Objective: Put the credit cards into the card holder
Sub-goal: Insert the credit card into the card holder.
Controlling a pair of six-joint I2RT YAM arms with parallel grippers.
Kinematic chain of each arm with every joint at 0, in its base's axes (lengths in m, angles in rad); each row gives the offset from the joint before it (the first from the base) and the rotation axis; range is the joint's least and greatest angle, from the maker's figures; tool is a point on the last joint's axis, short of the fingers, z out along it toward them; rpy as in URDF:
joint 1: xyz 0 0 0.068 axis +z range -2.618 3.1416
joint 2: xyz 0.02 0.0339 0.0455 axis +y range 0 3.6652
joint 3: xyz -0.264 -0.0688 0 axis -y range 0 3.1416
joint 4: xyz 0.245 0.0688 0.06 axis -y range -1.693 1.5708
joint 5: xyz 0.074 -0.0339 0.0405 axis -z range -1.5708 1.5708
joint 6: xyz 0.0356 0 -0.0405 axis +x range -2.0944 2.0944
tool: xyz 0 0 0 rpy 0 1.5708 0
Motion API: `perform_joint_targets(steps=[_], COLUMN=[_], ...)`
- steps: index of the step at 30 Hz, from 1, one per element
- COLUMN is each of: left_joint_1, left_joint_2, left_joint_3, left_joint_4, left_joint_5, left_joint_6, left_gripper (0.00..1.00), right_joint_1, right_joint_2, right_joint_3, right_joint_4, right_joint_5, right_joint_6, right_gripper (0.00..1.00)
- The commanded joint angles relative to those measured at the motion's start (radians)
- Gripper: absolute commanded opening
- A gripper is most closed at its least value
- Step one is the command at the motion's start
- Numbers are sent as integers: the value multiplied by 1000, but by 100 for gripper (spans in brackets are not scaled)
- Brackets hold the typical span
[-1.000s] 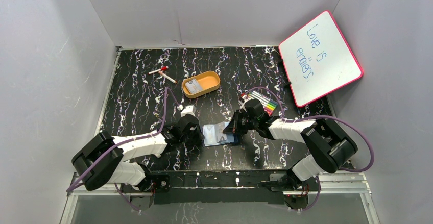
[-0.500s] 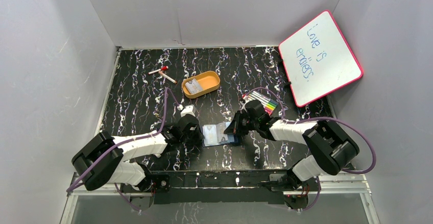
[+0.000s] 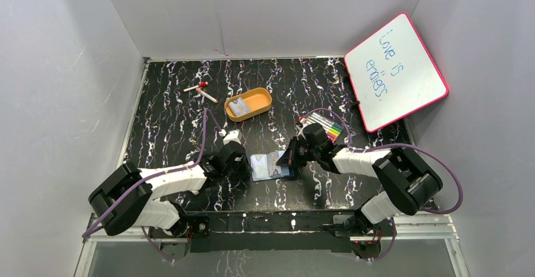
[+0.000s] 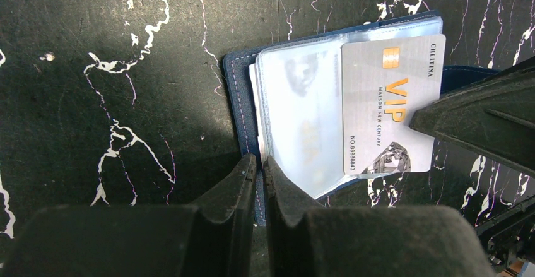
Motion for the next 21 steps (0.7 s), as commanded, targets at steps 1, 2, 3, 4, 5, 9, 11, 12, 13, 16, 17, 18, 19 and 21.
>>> perform_joint_targets(steps=[1, 2, 3, 4, 5, 9, 11, 12, 13, 16, 17, 18, 19, 21], left_joint_1=[3, 3, 3, 3, 3, 3, 3, 4, 3, 3, 3, 2, 3, 2], left_joint_2=[0, -1, 0, 0, 1, 3, 5, 6, 6, 8, 8, 8, 8, 8], left_joint_3=[-11, -11, -11, -11, -12, -12, -12, -12, -11, -10, -10, -10, -10, -11], left_joint_4=[-14, -13, -13, -14, -14, -11, -11, -10, -9, -9, -9, -9, -9, -9], left_joint_5=[4, 4, 4, 4, 4, 5, 5, 5, 5, 7, 7, 6, 4, 5], left_joint_6=[-3, -3, -3, -2, -2, -3, -3, -3, -2, -3, -2, -3, -4, -4], left_gripper=[8, 8, 8, 8, 8, 8, 8, 8, 8, 8, 8, 8, 8, 8], right_joint_1=[5, 6, 6, 7, 8, 13, 15, 15, 16, 18, 17, 17, 17, 18], right_joint_2=[25, 29, 34, 39, 44, 66, 71, 73, 74, 80, 82, 84, 85, 86], right_joint_3=[-1, -1, -1, -2, -4, -7, -5, -5, -5, -5, -5, -5, -3, -3], right_joint_4=[29, 33, 37, 45, 53, 75, 77, 80, 81, 86, 86, 86, 83, 76], right_joint_5=[-9, -12, -16, -19, -24, -37, -37, -39, -40, -43, -44, -46, -46, -37], right_joint_6=[-13, -9, -6, -2, 3, 15, 20, 21, 23, 26, 28, 30, 31, 27], right_gripper=[0, 0, 0, 0, 0, 0, 0, 0, 0, 0, 0, 0, 0, 0])
